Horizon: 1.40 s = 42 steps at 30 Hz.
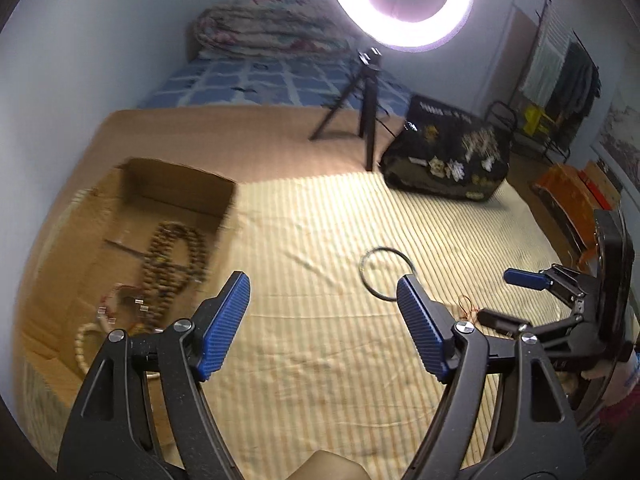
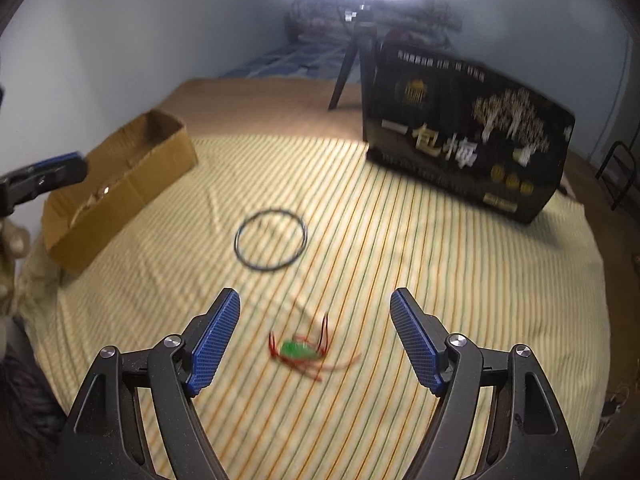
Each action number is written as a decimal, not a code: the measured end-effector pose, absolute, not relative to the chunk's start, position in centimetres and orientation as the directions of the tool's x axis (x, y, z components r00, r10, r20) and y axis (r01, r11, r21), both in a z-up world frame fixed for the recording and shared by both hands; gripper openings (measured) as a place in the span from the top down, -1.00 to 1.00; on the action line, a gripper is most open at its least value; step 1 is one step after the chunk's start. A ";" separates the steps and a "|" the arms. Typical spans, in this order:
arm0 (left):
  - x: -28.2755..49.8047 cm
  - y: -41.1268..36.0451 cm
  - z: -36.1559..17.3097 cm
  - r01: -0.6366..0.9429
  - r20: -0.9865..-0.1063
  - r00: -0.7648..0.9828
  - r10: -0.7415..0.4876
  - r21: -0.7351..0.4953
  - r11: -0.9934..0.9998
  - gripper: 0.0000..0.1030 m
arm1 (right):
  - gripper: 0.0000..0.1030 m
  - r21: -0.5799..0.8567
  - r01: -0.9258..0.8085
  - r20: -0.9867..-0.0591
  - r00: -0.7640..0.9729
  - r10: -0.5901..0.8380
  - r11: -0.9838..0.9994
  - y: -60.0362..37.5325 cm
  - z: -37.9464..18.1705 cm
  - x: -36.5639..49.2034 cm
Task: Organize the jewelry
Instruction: 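Grasp the black bangle with the left tool while the right tool grasps the jade pendant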
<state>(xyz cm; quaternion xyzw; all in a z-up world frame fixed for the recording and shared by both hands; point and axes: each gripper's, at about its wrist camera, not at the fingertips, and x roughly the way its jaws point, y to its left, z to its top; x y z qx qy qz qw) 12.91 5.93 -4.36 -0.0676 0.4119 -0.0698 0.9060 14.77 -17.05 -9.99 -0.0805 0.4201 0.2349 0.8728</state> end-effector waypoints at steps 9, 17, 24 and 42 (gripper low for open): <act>15.2 2.3 -7.4 0.100 -0.784 0.584 -0.212 -0.190 0.977 -0.52 | -0.50 0.063 -0.519 -0.796 0.489 0.357 0.852 -16.5 -12.9 13.9; 17.1 -0.1 -10.0 0.122 -0.825 0.524 -0.213 -0.175 0.977 -0.52 | -0.50 0.051 -0.519 -0.809 0.480 0.340 0.853 -16.2 -14.7 14.5; 18.2 -2.1 -11.7 0.144 -0.848 0.480 -0.223 -0.175 0.974 -0.52 | -0.50 0.044 -0.516 -0.826 0.462 0.322 0.856 -16.6 -15.9 15.0; 20.8 -4.1 -14.2 0.116 -0.875 0.448 -0.183 -0.146 0.982 -0.54 | -0.27 0.032 -0.526 -0.828 0.462 0.317 0.850 -16.8 -15.9 15.4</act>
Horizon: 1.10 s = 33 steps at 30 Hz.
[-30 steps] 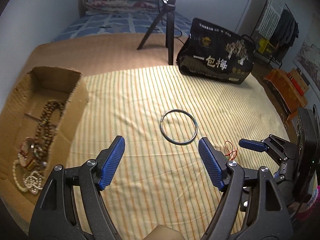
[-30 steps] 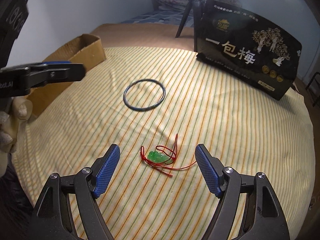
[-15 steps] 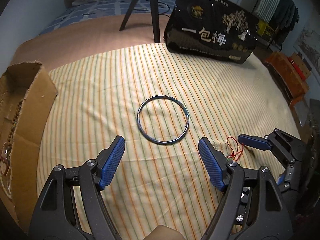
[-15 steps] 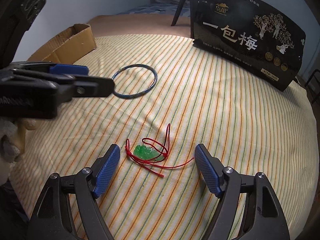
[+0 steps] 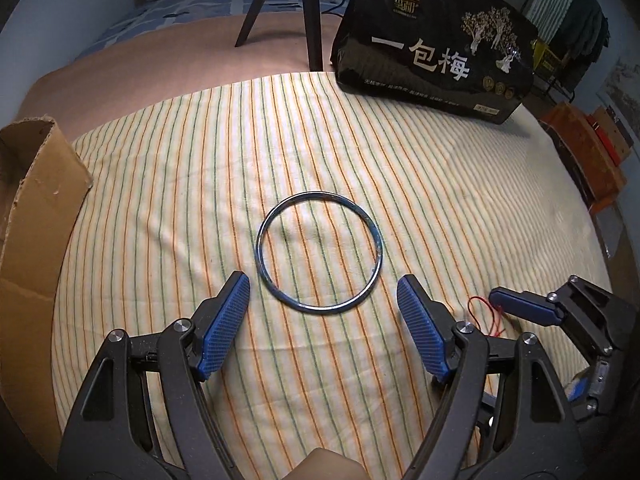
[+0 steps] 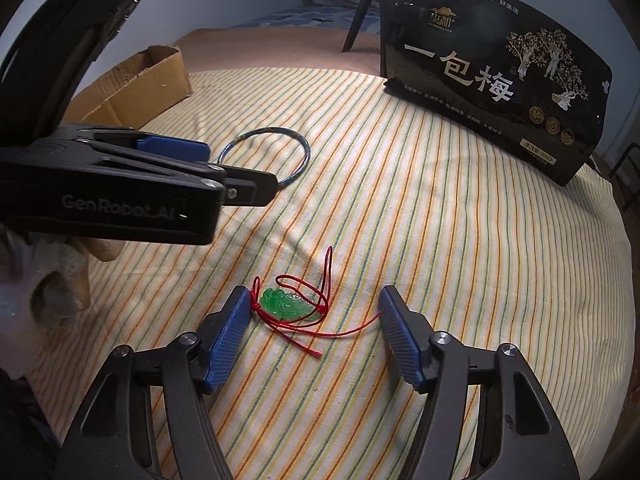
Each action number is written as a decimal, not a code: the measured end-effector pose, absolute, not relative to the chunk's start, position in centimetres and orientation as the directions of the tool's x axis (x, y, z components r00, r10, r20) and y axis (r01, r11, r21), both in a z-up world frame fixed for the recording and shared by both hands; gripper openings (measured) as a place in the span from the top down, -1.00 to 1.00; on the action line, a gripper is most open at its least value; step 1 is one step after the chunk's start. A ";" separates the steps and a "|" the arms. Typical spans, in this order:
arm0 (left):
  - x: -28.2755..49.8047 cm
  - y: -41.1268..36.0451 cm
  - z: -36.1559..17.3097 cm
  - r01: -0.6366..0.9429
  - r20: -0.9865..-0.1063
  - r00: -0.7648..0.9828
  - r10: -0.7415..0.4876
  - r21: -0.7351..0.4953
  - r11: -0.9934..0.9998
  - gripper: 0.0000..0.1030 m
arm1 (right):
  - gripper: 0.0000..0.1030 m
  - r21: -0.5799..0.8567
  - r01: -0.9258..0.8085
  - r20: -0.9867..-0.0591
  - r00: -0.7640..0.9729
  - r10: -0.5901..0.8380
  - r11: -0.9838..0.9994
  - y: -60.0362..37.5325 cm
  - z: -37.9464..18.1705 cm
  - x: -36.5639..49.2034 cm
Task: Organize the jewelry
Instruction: 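Grasp the black bangle with the left tool while the right tool grasps the jade pendant, then lift the bangle and jade pendant and carry both over the box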
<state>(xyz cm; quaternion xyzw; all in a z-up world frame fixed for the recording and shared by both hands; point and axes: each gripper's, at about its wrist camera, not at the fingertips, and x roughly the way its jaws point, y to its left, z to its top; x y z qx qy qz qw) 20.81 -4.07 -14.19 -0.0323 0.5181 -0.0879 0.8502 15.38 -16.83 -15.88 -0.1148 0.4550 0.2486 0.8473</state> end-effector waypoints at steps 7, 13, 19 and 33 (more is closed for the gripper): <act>21.6 -4.6 -14.6 0.114 -0.874 0.461 -0.155 -0.114 0.987 -0.63 | -0.27 0.038 -0.527 -0.828 0.459 0.322 0.849 -16.9 -15.9 15.3; 22.2 -5.0 -15.1 0.120 -0.872 0.479 -0.106 -0.055 0.991 -0.66 | -0.27 0.035 -0.532 -0.827 0.460 0.323 0.846 -16.8 -15.9 15.3; 22.3 -4.7 -15.2 0.118 -0.868 0.484 -0.112 -0.062 0.991 -0.66 | -0.27 0.022 -0.537 -0.829 0.462 0.316 0.843 -16.6 -15.9 15.4; 22.0 -4.2 -14.7 0.116 -0.858 0.498 -0.125 -0.077 0.990 -0.42 | 0.46 0.035 -0.552 -0.834 0.444 0.329 0.833 -16.3 -15.8 15.5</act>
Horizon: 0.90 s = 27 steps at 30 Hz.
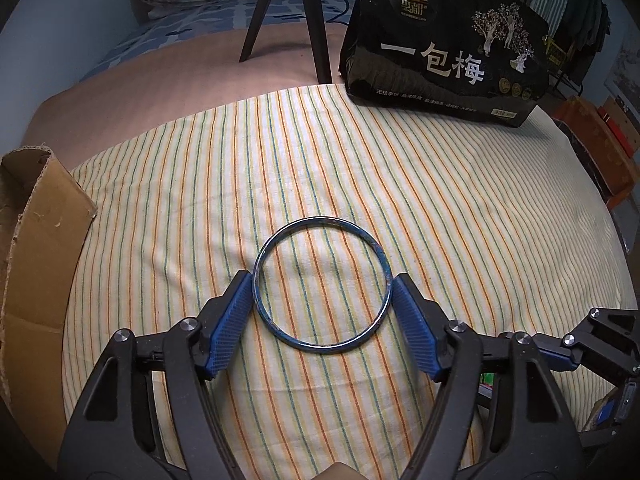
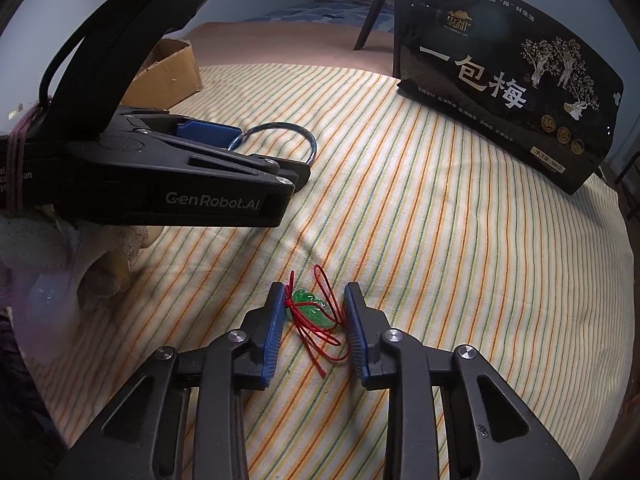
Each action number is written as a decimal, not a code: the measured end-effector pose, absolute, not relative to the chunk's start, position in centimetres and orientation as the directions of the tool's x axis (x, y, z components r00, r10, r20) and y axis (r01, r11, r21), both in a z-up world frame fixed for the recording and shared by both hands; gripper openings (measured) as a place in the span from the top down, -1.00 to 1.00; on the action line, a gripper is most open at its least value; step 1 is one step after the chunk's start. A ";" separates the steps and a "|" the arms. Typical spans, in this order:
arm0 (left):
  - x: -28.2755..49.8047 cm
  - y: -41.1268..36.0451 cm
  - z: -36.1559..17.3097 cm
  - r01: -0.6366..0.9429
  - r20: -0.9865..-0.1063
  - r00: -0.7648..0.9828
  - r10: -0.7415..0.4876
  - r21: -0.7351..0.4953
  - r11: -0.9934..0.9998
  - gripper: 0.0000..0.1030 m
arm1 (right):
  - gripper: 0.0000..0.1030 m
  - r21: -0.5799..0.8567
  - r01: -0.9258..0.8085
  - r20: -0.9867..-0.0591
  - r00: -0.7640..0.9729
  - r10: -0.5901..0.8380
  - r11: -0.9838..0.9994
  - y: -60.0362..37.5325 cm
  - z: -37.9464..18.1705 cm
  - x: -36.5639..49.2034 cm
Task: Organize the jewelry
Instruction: 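Lift the bangle and jade pendant and carry both over the box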
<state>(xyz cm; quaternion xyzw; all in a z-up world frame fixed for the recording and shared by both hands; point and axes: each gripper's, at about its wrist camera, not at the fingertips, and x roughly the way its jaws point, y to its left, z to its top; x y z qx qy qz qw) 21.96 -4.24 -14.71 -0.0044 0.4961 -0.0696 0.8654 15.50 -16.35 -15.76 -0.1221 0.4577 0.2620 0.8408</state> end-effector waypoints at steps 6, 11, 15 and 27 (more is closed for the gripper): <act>21.7 -3.6 -14.0 0.099 -0.847 0.515 -0.130 -0.092 0.991 -0.42 | 0.47 0.034 -0.552 -0.823 0.458 0.337 0.833 -16.5 -15.1 15.2; 21.2 -3.1 -12.7 0.094 -0.829 0.543 -0.136 -0.102 0.990 -0.42 | 0.47 0.031 -0.553 -0.808 0.477 0.347 0.833 -16.6 -14.1 14.8; 20.7 -2.6 -11.4 0.094 -0.812 0.567 -0.139 -0.104 0.990 -0.42 | 0.47 0.027 -0.554 -0.799 0.489 0.351 0.832 -16.5 -13.4 14.7; 17.8 1.0 -7.2 0.072 -0.756 0.638 -0.148 -0.133 0.989 -0.41 | 0.47 0.002 -0.565 -0.748 0.547 0.376 0.825 -15.4 -9.6 12.8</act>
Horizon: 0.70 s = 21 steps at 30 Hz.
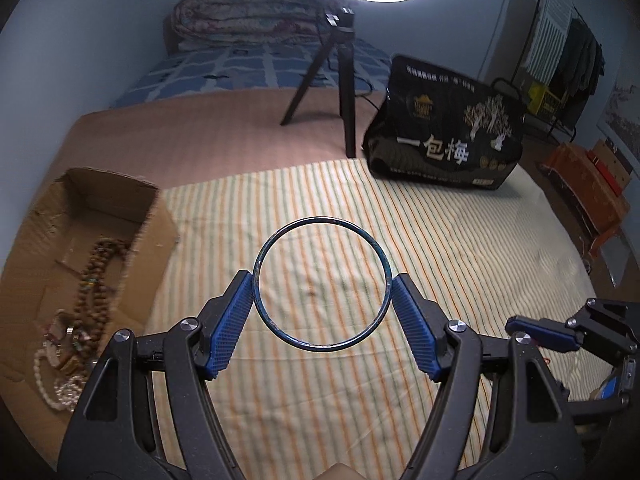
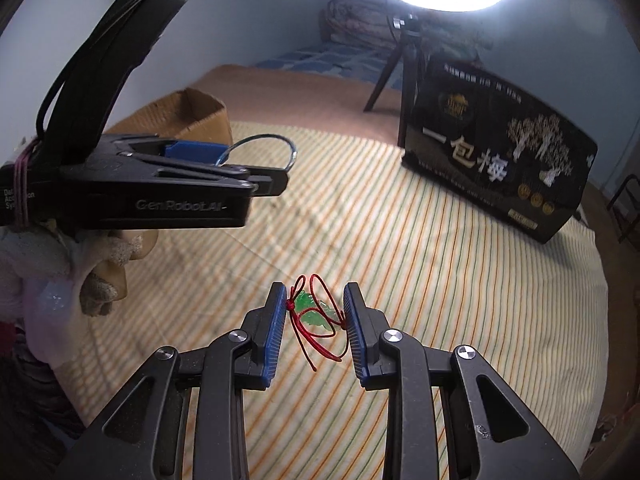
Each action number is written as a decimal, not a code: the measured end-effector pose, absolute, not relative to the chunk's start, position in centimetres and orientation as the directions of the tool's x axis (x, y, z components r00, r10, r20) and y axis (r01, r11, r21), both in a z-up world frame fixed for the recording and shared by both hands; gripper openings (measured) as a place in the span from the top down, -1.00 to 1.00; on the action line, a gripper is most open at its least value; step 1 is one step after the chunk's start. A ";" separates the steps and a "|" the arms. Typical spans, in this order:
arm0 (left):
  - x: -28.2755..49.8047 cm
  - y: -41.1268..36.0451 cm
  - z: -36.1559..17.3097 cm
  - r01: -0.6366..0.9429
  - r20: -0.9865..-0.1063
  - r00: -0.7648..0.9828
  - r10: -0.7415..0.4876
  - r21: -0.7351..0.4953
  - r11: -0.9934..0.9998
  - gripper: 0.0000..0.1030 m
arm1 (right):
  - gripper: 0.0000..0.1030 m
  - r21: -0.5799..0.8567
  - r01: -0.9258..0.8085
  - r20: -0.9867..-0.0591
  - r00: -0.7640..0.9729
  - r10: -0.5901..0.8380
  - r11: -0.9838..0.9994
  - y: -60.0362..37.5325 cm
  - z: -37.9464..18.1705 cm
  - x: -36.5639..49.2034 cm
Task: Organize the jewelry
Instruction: 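Lift the bangle and jade pendant and carry both over the box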
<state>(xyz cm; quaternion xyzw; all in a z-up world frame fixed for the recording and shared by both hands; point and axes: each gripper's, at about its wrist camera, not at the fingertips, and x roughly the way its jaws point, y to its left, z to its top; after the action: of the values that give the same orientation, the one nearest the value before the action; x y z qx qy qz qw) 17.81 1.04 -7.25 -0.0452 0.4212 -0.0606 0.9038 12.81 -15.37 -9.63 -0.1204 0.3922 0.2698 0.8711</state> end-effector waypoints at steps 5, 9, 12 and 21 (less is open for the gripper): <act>16.4 3.4 -5.5 0.056 -0.727 0.674 -0.133 -0.129 0.990 -0.41 | 0.47 0.019 -0.559 -0.721 0.566 0.398 0.829 -14.7 -8.7 12.9; 15.4 5.6 -4.1 0.031 -0.707 0.698 -0.113 -0.128 0.991 -0.41 | 0.47 0.028 -0.568 -0.708 0.570 0.417 0.823 -13.7 -7.8 13.1; 14.6 7.2 -3.1 0.011 -0.690 0.719 -0.082 -0.106 0.994 -0.41 | 0.47 0.035 -0.583 -0.687 0.576 0.443 0.812 -12.5 -6.8 13.1; 13.0 13.1 -1.0 -0.077 -0.676 0.737 -0.020 -0.113 0.991 -0.41 | 0.47 0.037 -0.637 -0.682 0.547 0.486 0.770 -9.3 -6.9 13.3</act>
<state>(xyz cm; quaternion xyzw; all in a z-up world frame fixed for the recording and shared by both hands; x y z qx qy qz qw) 13.01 13.14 -1.03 -0.0669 0.3626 0.0154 0.9294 13.27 -9.29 -6.88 -0.1081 0.3508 0.3217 0.8728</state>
